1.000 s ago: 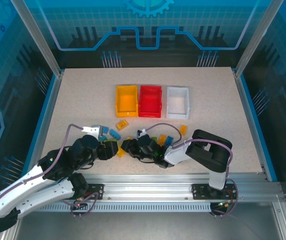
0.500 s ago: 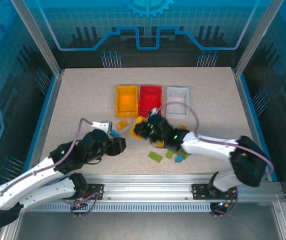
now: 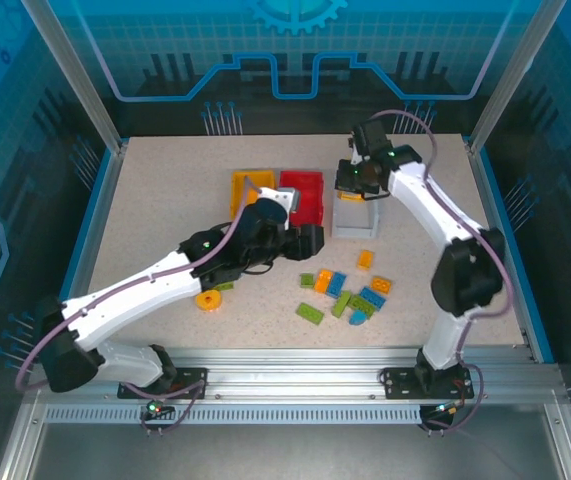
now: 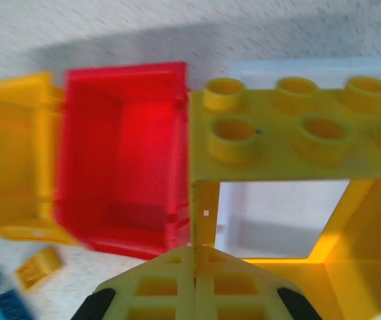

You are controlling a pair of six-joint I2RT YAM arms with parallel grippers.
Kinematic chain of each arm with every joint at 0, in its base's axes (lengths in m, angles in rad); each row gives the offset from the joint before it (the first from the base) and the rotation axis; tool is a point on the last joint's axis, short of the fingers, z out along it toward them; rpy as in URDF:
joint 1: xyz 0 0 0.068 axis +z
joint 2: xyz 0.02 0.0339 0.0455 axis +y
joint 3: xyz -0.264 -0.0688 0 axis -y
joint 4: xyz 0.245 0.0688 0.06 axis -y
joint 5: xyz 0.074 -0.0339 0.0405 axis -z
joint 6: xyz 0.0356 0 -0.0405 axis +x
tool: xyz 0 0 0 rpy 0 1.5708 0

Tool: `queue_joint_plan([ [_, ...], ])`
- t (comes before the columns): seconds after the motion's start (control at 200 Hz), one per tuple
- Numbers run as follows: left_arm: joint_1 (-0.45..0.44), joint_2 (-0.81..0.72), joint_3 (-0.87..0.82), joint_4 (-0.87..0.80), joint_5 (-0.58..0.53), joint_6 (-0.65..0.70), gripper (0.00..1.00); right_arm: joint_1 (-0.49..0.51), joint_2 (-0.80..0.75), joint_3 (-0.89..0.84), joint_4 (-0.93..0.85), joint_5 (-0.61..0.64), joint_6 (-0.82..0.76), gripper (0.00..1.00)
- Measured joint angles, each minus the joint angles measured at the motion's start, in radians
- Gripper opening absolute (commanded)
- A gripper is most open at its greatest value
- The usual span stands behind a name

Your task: Sort the legos into containers by color

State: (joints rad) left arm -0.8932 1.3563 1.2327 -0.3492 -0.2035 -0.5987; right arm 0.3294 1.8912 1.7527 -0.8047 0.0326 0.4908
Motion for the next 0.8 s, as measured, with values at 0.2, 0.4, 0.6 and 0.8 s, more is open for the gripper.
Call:
queue_joint_plan([
  [0.2, 0.021, 0.105, 0.033, 0.045, 0.019, -0.001, 0.66, -0.018, 0.228, 0.175, -0.171, 0.023, -0.074, 0.0],
  [0.4, 0.023, 0.122, 0.034, 0.058, 0.037, -0.003, 0.66, -0.027, 0.343, 0.267, -0.257, 0.036, -0.092, 0.0],
  [0.6, 0.023, 0.122, 0.032, 0.072, 0.044, -0.003, 0.66, -0.035, 0.404, 0.3, -0.284, 0.042, -0.091, 0.0],
  [0.8, 0.023, 0.12, 0.007, 0.077, 0.044, -0.004, 0.66, -0.036, 0.415, 0.303, -0.288, 0.049, -0.081, 0.17],
])
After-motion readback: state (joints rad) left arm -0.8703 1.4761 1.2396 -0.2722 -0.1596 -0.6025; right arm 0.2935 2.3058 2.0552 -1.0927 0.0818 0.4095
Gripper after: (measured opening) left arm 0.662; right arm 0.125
